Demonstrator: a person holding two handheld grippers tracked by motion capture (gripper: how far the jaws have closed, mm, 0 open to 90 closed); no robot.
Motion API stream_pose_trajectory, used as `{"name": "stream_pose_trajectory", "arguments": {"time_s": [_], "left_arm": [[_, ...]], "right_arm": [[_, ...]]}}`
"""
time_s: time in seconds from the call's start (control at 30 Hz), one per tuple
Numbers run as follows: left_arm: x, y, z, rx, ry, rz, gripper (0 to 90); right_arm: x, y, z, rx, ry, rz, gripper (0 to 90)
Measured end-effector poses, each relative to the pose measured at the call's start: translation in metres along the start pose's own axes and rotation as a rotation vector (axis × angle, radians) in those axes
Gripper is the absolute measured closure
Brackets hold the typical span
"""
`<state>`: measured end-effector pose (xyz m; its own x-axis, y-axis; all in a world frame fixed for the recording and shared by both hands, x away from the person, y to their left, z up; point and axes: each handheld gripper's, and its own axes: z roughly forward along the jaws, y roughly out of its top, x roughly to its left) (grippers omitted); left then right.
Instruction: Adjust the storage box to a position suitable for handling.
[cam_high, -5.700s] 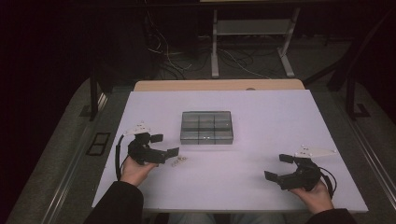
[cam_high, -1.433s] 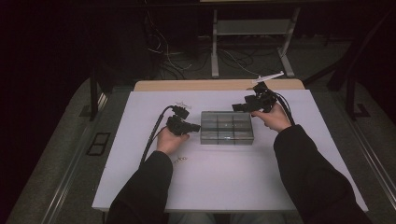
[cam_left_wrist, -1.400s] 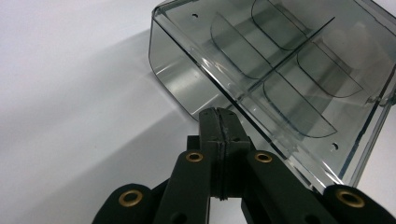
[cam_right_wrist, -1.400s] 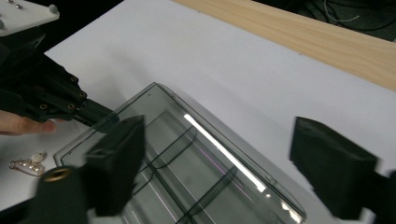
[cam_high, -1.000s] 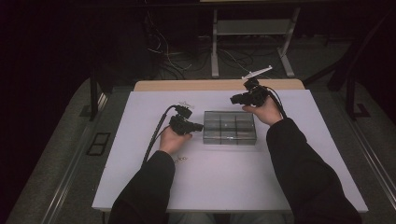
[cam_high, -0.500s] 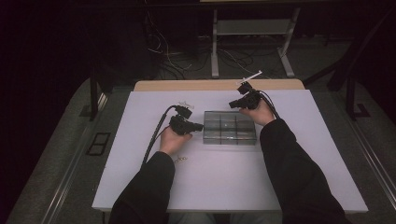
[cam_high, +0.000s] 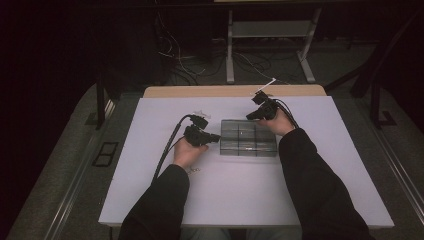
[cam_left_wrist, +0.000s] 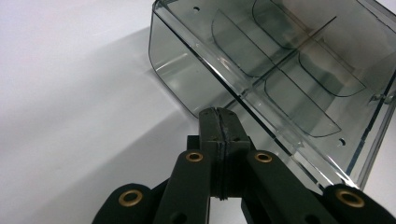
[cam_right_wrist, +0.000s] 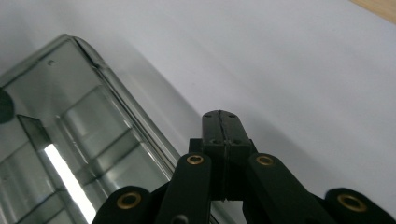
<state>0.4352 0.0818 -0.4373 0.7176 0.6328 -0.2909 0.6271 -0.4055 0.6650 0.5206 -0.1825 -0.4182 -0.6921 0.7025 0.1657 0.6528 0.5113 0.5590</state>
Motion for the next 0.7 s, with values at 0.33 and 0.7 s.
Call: {"name": "stream_pose_trajectory", "arguments": {"time_s": [0.33, 0.7], "left_arm": [[-0.012, -0.004, -0.002, 0.011, -0.015, 0.024, 89.0], [-0.02, -0.012, -0.007, 0.003, -0.025, 0.015, 88.6]], "right_arm": [[0.009, -0.001, 0.0, 0.033, 0.012, -0.008, 89.5], [0.021, -0.006, -0.003, 0.051, 0.004, -0.019, 89.6]]}}
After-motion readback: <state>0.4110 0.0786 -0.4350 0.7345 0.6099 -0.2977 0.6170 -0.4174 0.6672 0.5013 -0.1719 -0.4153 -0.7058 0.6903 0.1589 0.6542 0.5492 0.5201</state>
